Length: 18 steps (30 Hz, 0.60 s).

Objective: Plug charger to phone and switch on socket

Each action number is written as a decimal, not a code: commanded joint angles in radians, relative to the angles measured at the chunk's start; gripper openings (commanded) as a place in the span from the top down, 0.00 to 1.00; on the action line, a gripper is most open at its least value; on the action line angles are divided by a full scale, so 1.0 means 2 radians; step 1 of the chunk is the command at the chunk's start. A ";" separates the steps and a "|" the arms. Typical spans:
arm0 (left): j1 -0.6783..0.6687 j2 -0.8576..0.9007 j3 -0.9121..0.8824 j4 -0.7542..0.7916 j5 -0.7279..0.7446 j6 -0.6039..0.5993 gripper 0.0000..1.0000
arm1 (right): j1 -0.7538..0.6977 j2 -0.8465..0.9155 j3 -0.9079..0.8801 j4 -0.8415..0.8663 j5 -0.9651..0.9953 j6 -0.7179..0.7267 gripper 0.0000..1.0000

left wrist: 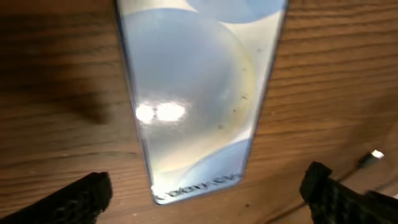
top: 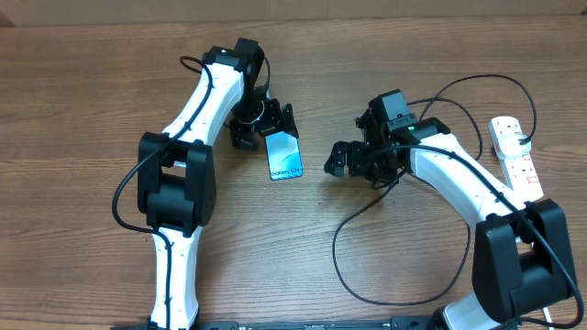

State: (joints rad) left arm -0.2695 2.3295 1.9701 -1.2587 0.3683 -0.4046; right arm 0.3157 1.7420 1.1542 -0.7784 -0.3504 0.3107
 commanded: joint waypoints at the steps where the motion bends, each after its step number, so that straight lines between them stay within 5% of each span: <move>1: -0.018 0.002 0.012 0.000 -0.076 -0.035 0.00 | 0.000 -0.007 0.006 0.003 0.001 0.005 0.00; 5: -0.047 0.002 0.012 0.012 -0.157 -0.085 0.01 | 0.000 -0.007 0.006 0.003 0.001 0.005 0.00; 18: -0.085 0.002 0.004 0.047 -0.216 -0.127 0.00 | 0.000 -0.007 -0.018 0.009 0.001 0.003 0.00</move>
State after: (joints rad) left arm -0.4484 2.3295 1.9701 -1.1591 0.0082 -0.6235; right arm 0.3157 1.7420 1.1305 -0.7677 -0.3508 0.3149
